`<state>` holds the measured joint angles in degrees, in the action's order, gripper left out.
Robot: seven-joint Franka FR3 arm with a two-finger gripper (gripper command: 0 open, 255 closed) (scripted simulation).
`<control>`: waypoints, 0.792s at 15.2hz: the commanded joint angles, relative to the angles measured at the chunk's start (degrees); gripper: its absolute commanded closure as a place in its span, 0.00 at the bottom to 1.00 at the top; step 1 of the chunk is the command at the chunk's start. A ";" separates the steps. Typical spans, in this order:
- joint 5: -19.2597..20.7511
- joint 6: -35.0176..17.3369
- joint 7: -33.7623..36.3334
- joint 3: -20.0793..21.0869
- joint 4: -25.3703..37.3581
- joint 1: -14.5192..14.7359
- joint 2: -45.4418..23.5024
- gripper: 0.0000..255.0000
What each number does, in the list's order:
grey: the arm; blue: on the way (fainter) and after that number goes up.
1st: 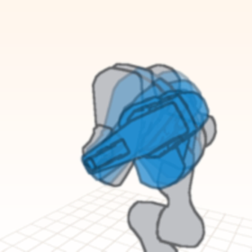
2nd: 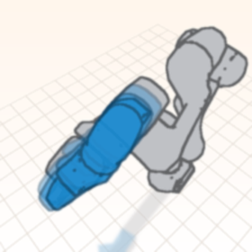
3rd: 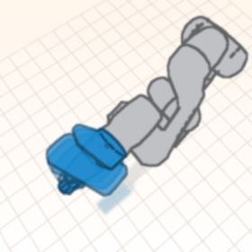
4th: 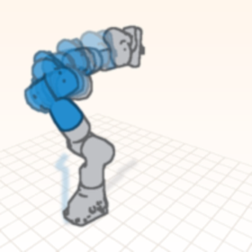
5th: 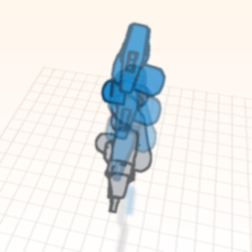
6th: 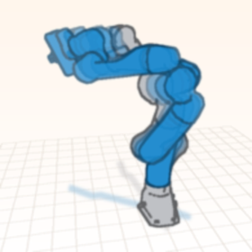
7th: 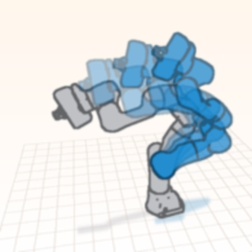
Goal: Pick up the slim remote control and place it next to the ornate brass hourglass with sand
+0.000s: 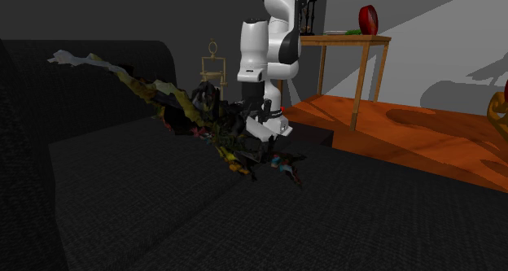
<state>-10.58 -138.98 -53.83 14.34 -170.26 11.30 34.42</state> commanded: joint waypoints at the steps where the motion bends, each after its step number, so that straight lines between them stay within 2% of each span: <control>1: -0.06 0.09 -0.02 0.06 -0.13 0.08 -0.13 1.00; 9: -0.05 0.07 -0.02 0.05 -0.14 0.08 -0.14 1.00; 12: 0.23 3.72 -0.05 -0.39 0.94 0.10 2.43 1.00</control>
<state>-10.37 -136.45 -53.94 14.02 -169.60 11.31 35.99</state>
